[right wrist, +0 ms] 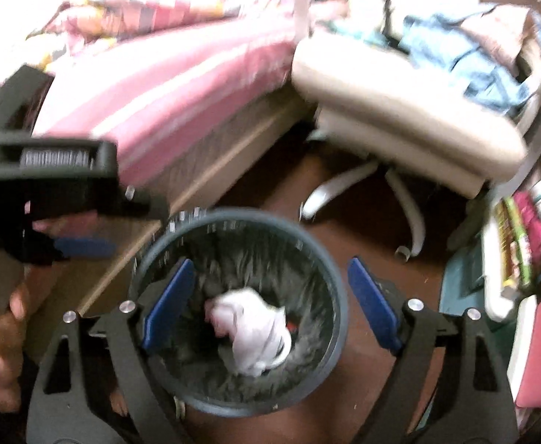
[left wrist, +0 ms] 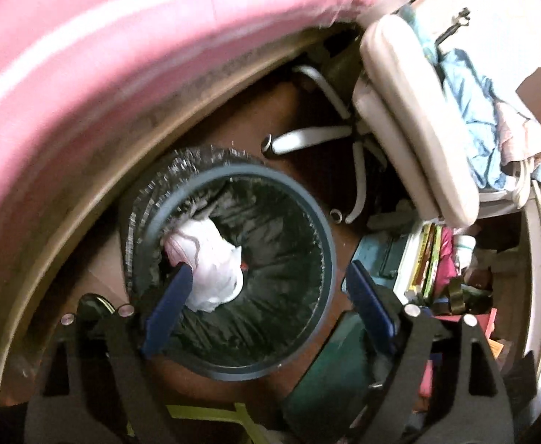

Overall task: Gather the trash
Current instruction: 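Open both tools to drop the tissue and cloth into the bin, then return to the bed and grasp a pink tissue with the left tool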

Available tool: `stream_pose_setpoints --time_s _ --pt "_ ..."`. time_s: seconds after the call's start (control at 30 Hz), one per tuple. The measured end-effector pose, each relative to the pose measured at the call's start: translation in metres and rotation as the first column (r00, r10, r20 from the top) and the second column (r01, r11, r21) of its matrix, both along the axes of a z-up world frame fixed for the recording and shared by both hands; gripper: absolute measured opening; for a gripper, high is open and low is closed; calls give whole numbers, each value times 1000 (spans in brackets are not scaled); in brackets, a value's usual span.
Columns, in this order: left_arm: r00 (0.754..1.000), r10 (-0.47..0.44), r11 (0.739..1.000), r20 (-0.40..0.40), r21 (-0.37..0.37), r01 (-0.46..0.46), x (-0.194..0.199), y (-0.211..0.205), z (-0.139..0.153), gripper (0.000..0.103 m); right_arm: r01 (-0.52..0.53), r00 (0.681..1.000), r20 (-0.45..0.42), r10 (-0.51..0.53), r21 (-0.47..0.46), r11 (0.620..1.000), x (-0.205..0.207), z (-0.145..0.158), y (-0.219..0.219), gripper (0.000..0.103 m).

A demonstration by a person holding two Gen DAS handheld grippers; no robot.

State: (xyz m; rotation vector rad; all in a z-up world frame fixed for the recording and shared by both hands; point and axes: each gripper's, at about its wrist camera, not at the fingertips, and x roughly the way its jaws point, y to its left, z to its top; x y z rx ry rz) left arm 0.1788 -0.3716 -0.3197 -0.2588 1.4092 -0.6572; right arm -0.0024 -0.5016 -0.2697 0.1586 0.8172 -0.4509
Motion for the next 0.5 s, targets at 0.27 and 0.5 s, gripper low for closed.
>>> stream_pose_setpoints --time_s 0.27,0.5 --pt "962 205 971 178 -160 -177 -5 79 74 88 -52 979 197 58 -38 998 1 71 24 86" --pt "888 400 894 227 -313 -322 -18 173 136 89 -180 940 288 183 -38 983 15 134 73 86"
